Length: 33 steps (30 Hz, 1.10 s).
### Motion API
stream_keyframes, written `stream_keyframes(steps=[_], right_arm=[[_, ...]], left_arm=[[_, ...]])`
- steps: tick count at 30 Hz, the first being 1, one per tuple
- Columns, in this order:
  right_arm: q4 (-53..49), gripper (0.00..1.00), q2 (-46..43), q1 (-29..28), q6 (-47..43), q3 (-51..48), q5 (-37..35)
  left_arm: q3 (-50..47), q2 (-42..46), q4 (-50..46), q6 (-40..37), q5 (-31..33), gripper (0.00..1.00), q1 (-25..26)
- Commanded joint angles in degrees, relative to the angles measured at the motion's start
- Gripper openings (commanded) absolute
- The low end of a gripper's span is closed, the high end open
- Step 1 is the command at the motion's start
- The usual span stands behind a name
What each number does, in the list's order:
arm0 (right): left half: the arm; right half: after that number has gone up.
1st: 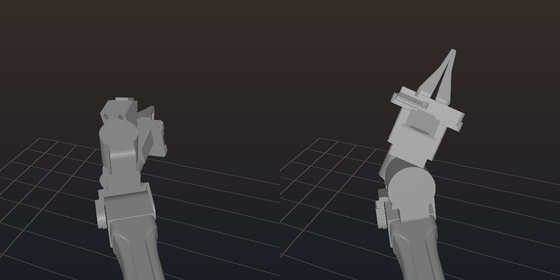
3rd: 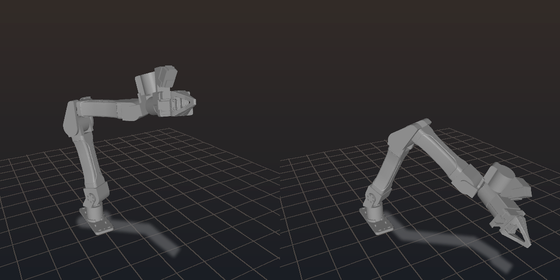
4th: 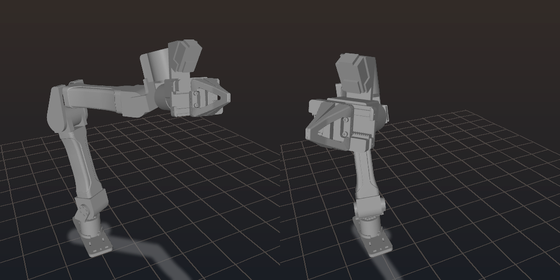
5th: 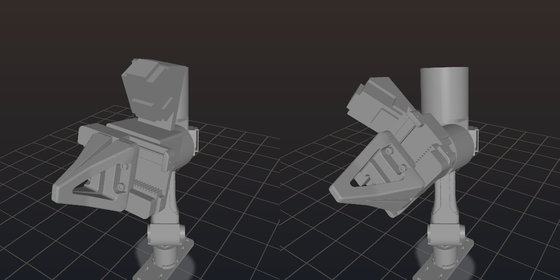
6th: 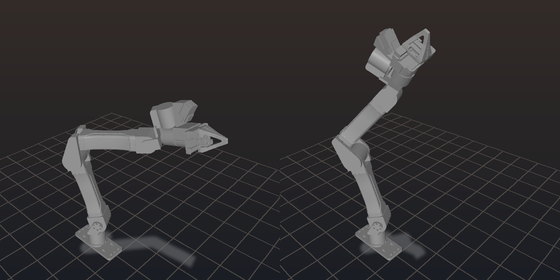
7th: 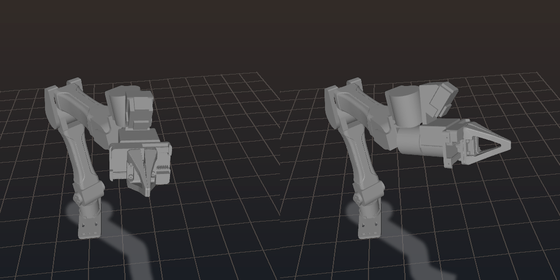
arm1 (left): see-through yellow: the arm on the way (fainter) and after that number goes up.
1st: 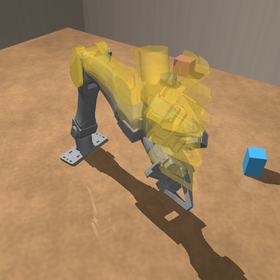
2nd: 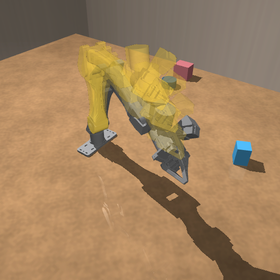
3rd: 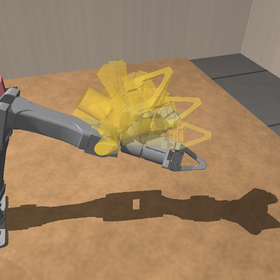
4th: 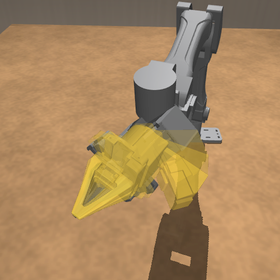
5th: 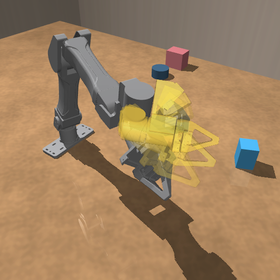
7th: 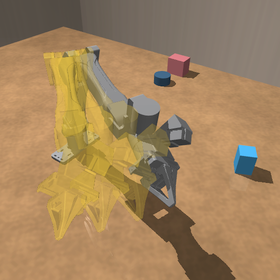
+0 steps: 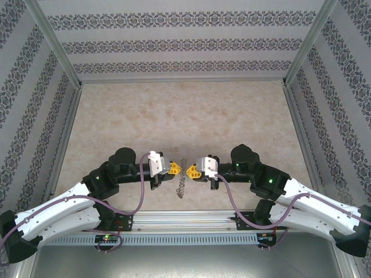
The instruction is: Put the keys on the keyring
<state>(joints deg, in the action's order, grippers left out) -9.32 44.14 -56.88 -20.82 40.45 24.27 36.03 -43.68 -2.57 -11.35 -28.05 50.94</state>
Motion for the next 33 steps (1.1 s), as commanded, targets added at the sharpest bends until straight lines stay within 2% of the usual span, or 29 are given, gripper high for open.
stream_keyframes(steps=[1,9,13,18,24,33], right_arm=[[1.1,0.0,-0.29,-0.4,-0.62,-0.28,-1.32],[3.99,0.0,-1.97,-0.33,1.56,-1.4,-2.28],[10.05,0.0,-5.49,0.11,0.92,-6.19,-0.11],[12.52,0.0,-6.05,2.59,4.0,-6.39,2.99],[15.34,0.0,-6.13,3.09,9.84,-6.82,0.38],[17.56,0.0,-4.85,3.01,13.44,-7.38,2.27]], left_arm=[[1.76,0.31,1.12,0.2,-1.06,0.0,-0.22],[1.65,1.27,0.85,-2.05,-1.89,0.0,-0.22],[2.47,1.05,-0.68,-3.69,-3.23,0.0,-0.59],[3.3,1.32,-1.14,-4.25,-9.75,0.0,-3.46],[4.57,0.48,-2.19,-3.76,-16.05,0.0,-6.61],[5.73,-0.8,-3.47,-4.25,-17.96,0.0,-8.56]])
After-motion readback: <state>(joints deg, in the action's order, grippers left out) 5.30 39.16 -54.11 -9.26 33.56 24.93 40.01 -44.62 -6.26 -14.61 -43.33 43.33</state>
